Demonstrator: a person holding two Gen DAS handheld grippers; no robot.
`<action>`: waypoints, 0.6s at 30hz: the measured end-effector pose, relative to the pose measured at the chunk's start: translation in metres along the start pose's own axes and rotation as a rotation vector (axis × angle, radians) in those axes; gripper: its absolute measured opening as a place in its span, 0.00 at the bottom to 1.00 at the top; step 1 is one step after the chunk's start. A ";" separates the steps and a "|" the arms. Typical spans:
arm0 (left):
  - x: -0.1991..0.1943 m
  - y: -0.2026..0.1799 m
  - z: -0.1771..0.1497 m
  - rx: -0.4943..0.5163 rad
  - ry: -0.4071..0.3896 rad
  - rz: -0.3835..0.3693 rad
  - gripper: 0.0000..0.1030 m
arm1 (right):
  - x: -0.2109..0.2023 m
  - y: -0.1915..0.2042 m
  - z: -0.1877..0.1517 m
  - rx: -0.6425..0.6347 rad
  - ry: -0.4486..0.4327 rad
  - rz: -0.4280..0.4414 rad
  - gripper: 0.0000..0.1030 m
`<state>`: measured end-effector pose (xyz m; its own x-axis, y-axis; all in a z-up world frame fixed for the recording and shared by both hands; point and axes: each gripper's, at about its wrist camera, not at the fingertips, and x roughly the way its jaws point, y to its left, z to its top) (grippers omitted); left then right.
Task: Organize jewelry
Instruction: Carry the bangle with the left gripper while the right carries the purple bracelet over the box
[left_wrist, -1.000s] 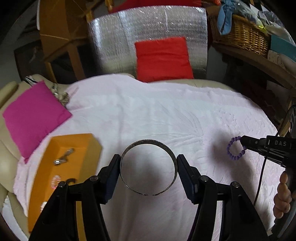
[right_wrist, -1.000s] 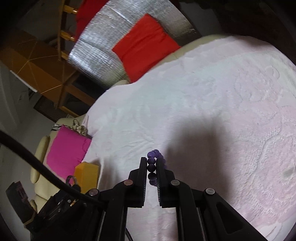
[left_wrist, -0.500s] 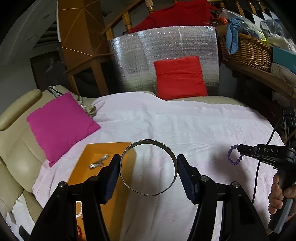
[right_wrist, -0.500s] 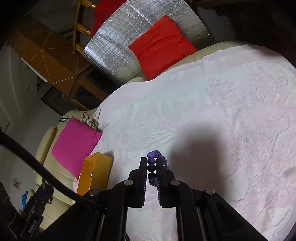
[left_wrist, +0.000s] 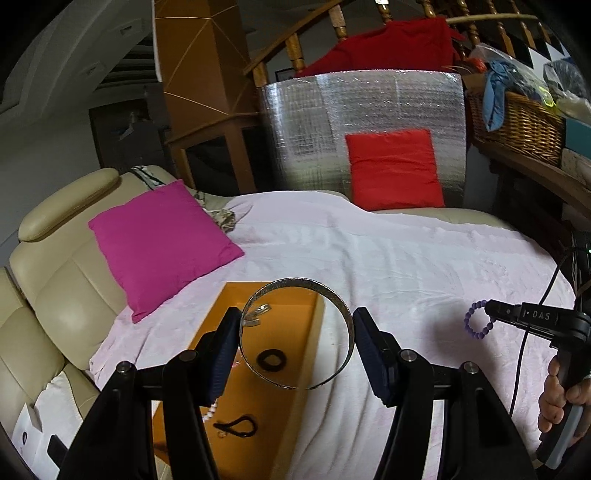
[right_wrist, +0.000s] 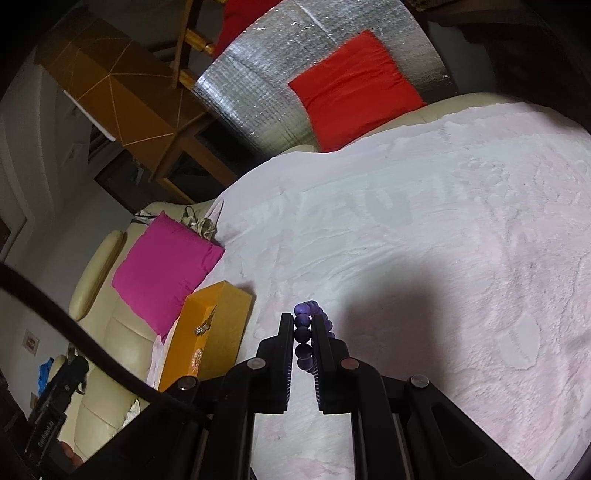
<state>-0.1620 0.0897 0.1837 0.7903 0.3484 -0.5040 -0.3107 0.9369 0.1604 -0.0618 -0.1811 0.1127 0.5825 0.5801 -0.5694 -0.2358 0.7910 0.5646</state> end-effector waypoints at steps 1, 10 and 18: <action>-0.002 0.005 -0.001 -0.004 -0.004 0.006 0.61 | 0.000 0.004 -0.002 -0.006 0.000 0.000 0.10; -0.009 0.035 -0.007 -0.042 -0.012 0.025 0.61 | 0.004 0.028 -0.017 -0.050 0.011 -0.006 0.10; -0.005 0.060 -0.014 -0.070 -0.008 0.040 0.61 | 0.011 0.061 -0.029 -0.122 0.036 0.030 0.10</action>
<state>-0.1919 0.1438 0.1845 0.7805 0.3858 -0.4918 -0.3779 0.9180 0.1205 -0.0922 -0.1205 0.1235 0.5458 0.6087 -0.5759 -0.3469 0.7897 0.5060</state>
